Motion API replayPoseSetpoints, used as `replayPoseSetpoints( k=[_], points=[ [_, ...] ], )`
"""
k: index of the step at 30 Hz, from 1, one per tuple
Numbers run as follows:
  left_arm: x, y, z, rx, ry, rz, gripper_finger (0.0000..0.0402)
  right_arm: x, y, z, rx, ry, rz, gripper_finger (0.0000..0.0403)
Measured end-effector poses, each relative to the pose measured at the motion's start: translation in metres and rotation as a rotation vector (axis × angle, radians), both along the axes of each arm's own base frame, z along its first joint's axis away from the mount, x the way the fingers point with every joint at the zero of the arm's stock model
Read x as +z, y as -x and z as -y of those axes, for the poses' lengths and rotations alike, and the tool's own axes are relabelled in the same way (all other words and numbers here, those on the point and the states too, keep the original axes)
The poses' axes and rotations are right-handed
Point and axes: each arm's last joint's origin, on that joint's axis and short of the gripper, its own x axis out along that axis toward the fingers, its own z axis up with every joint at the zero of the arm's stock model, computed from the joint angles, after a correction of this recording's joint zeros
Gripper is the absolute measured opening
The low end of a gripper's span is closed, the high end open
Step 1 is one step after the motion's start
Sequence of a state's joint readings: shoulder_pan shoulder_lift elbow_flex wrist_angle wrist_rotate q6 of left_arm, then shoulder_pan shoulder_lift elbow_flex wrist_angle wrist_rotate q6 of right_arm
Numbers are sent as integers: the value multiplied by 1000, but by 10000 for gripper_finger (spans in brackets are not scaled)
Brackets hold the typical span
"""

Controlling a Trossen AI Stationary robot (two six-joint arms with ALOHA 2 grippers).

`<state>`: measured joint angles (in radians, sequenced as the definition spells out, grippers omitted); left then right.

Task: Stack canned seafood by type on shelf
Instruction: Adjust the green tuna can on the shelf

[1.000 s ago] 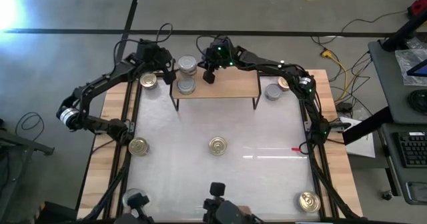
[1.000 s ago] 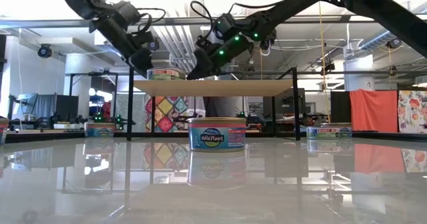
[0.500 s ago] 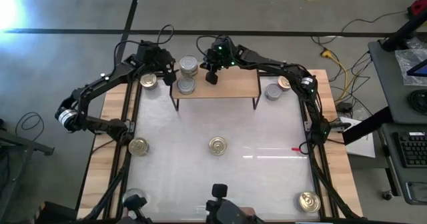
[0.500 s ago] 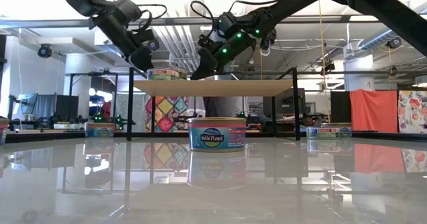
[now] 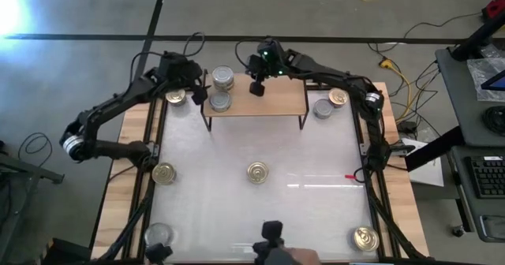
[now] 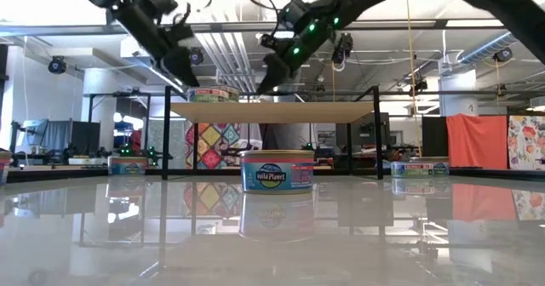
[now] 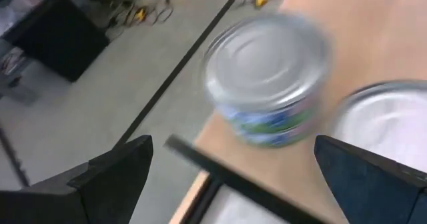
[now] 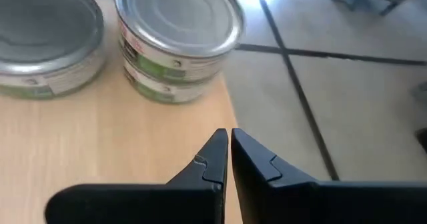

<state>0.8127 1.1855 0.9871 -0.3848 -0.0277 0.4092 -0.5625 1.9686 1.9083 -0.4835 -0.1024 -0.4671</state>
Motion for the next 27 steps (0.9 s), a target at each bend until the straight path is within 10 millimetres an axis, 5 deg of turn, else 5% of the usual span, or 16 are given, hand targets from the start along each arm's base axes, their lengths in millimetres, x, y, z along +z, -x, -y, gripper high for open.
replayPoseSetpoints(
  k=[8, 14, 27],
  points=[
    [3, -21, 44, -127, 62, 2, 400, 38, 19, -37, 53, -15, -34, 13],
    [-15, -40, 44, -53, 4, -134, 400, 59, 27, -53, 73, 0, -7, 13],
    [-17, -46, 44, -84, 7, -122, 400, 58, 33, -68, 46, -28, -96, 13]
  ],
)
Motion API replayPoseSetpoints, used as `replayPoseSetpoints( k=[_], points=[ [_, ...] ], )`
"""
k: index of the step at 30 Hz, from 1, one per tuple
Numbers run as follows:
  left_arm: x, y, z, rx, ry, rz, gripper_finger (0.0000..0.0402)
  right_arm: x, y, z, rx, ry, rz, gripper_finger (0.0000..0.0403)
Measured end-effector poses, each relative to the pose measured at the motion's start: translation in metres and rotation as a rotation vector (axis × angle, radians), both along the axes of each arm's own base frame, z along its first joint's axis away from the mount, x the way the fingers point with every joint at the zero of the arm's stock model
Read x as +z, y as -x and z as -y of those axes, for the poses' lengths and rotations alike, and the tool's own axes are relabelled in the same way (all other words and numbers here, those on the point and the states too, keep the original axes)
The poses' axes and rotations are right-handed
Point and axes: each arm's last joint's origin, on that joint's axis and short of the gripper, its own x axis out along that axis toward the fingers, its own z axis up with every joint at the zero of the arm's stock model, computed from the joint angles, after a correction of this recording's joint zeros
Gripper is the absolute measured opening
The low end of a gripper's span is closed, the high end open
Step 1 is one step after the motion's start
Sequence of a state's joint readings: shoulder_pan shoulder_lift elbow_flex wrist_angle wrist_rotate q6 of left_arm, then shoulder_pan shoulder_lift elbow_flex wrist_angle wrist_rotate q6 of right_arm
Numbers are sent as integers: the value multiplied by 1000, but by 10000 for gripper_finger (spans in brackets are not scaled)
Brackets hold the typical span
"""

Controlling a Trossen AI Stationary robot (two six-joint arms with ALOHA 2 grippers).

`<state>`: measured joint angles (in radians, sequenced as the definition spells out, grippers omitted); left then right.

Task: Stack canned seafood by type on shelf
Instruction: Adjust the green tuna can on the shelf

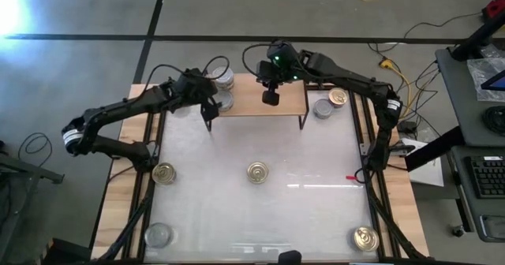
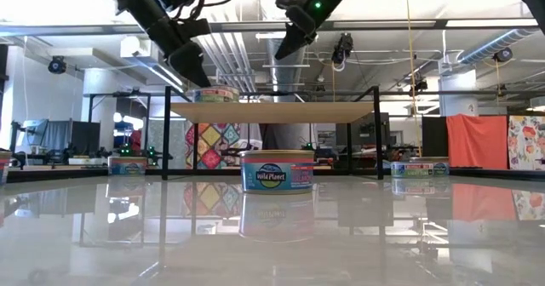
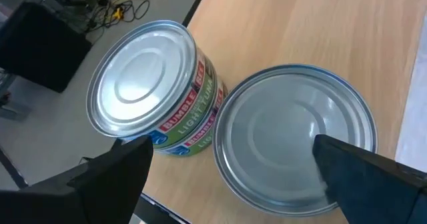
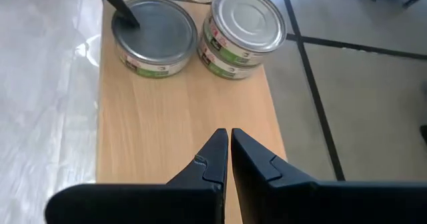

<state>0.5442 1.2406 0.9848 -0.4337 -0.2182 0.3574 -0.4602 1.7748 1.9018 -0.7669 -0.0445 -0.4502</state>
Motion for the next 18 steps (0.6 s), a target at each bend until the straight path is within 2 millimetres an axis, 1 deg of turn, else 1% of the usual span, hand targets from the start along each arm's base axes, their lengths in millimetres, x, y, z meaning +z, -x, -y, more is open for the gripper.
replayPoseSetpoints(
  k=[6, 10, 15, 18],
  points=[
    [6, 5, 3, -14, -19, 1, 400, -1, 0, -2, -10, 7, -11, 13],
    [14, 6, 3, -15, -40, 30, 400, -1, 0, -2, -12, 6, -10, 13],
    [24, 9, 5, -14, -58, 59, 400, -1, -3, -8, 9, 8, -19, 13],
    [25, 11, 6, -15, -64, 65, 400, -3, -4, -13, 23, 3, -37, 13]
  ],
)
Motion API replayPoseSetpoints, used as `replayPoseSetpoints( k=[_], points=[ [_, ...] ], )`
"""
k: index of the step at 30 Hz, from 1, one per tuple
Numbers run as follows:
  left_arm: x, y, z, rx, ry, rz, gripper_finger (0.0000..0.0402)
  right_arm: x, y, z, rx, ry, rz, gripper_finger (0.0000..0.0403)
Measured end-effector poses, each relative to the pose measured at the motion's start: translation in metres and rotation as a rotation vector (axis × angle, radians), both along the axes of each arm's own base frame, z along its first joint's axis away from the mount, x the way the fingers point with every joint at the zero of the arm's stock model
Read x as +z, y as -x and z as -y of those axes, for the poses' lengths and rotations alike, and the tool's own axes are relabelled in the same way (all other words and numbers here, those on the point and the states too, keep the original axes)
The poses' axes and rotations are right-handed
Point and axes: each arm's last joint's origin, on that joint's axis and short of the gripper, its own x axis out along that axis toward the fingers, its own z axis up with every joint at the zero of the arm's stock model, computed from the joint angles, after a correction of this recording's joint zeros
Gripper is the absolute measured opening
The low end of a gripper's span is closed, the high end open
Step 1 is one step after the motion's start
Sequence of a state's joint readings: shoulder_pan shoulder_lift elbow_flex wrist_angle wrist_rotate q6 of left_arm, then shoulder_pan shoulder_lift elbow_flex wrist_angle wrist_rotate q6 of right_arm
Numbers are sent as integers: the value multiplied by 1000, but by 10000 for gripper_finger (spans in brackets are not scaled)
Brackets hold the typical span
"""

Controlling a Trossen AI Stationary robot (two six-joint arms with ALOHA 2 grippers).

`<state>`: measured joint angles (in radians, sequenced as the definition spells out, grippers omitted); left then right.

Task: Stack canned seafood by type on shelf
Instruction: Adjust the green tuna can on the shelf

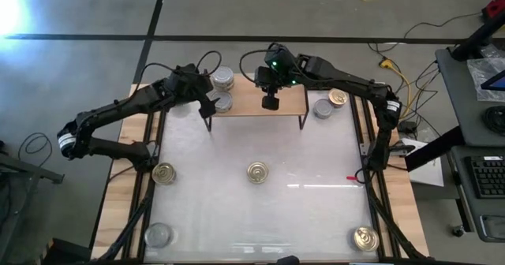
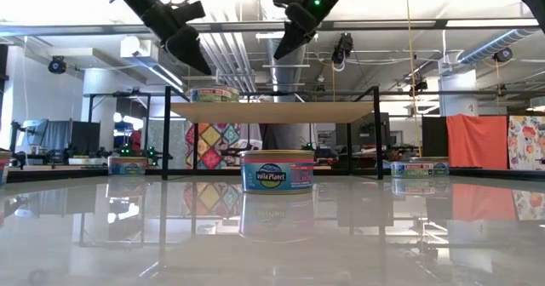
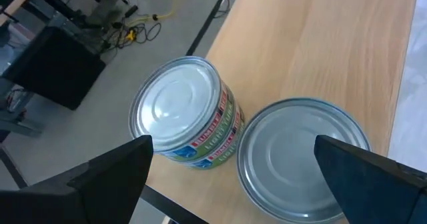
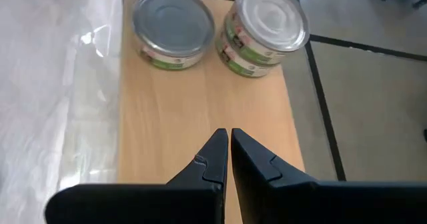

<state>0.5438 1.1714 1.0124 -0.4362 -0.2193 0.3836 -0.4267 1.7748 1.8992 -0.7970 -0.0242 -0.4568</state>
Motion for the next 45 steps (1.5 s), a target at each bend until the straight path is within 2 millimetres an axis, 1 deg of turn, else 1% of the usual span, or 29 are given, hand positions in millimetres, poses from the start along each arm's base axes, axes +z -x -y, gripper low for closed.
replayPoseSetpoints(
  k=[4, 7, 10, 12, 16, 20, 23, 26, 31, 34, 39, 45],
  points=[
    [-6, 0, 0, 0, 13, -22, 400, -4, -2, -4, 11, -5, -11, 13],
    [-7, 0, 1, -1, 16, -26, 400, -10, -4, -7, 19, -12, -23, 13],
    [-3, 5, 5, -5, 14, -26, 400, -20, -9, -9, 19, -16, -1, 13],
    [1, 9, 9, -9, 10, -21, 400, -31, -14, -12, 25, -14, 16, 13],
    [8, 21, 15, 14, -2, -32, 400, -54, -25, -14, 21, 5, 123, 13],
    [7, 26, 14, 49, 6, -24, 400, -75, -33, -13, -10, 23, 309, 13],
    [2, 22, 11, 56, 22, -39, 400, -92, -35, -10, -44, 40, 389, 13],
    [-6, 14, 7, 58, 43, -72, 400, -106, -39, -7, -86, 63, 393, 13],
    [-13, 6, 0, 75, 32, -95, 400, -129, -49, -3, -112, 18, 375, 13],
    [-12, 5, -1, 88, 21, -91, 400, -136, -53, -1, -121, 4, 365, 13],
    [-12, 6, -3, 99, 19, -89, 400, -133, -55, 0, -121, 9, 384, 13],
    [-20, 1, -8, 108, 37, -121, 400, -132, -56, -2, -97, -29, 408, 13]
  ],
)
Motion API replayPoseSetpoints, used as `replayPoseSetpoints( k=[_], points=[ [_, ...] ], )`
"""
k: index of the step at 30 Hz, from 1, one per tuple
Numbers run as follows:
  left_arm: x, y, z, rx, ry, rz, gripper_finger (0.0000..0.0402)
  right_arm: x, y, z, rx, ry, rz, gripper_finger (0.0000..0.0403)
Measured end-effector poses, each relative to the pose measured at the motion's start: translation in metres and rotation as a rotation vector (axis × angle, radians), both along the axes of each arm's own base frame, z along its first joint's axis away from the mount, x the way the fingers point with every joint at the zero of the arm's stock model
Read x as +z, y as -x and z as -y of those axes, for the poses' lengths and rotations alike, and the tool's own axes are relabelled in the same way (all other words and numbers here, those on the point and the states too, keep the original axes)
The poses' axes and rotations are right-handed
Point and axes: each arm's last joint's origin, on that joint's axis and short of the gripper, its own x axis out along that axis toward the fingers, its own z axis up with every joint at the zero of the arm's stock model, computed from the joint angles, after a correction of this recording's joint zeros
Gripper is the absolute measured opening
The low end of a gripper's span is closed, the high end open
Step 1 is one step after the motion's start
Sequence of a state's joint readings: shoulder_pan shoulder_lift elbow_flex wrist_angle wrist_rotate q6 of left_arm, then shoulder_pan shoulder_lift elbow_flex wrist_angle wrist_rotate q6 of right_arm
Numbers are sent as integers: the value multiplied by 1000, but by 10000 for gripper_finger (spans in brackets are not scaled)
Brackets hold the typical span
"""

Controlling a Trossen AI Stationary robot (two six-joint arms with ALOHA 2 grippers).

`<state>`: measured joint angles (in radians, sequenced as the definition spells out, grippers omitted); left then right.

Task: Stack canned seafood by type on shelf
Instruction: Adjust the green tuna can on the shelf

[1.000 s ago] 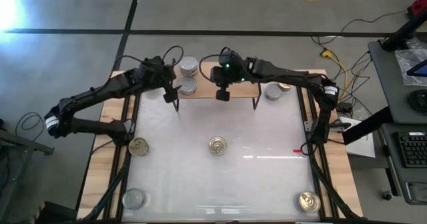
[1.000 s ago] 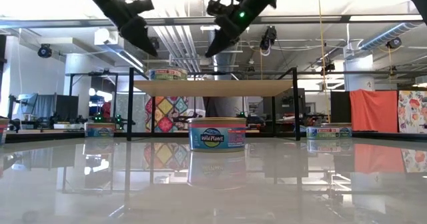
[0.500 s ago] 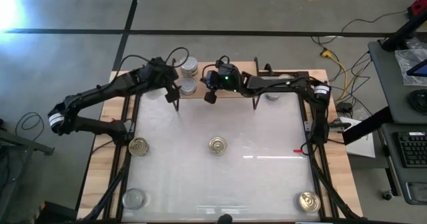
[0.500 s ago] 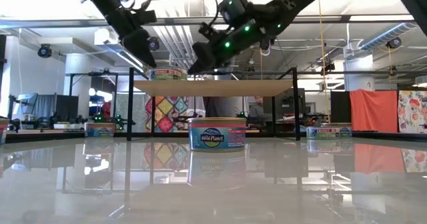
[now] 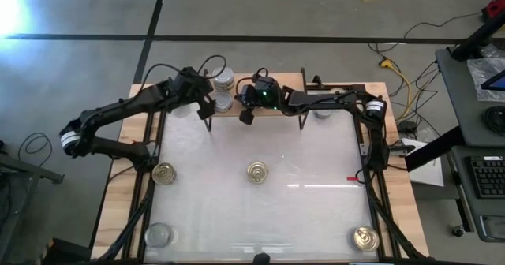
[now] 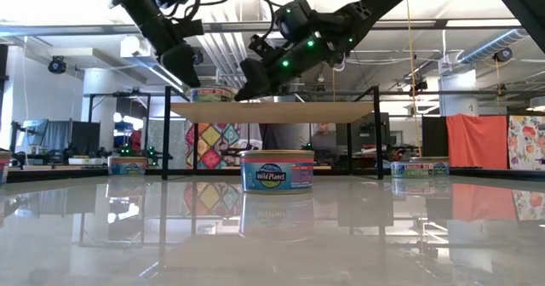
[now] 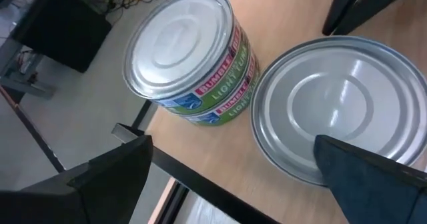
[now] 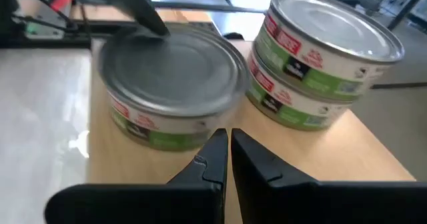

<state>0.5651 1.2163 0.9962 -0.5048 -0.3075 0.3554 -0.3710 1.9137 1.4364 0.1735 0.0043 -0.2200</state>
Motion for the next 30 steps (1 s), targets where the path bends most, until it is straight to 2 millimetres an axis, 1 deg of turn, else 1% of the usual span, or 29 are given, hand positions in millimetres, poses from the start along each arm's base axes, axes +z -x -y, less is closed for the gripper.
replayPoseSetpoints(
  k=[7, 17, 22, 30],
  points=[
    [-5, -6, -5, 7, 4, -11, 400, -1, -2, -6, 19, -6, -8, 13],
    [-1, -1, -2, 19, -14, -11, 400, 0, -8, -27, 81, 5, -26, 13],
    [-1, -1, -2, 19, -13, -11, 400, 7, -6, -28, 77, 19, -12, 13],
    [-1, -1, -2, 19, -13, -10, 400, 10, -5, -27, 88, 62, -13, 13]
  ],
)
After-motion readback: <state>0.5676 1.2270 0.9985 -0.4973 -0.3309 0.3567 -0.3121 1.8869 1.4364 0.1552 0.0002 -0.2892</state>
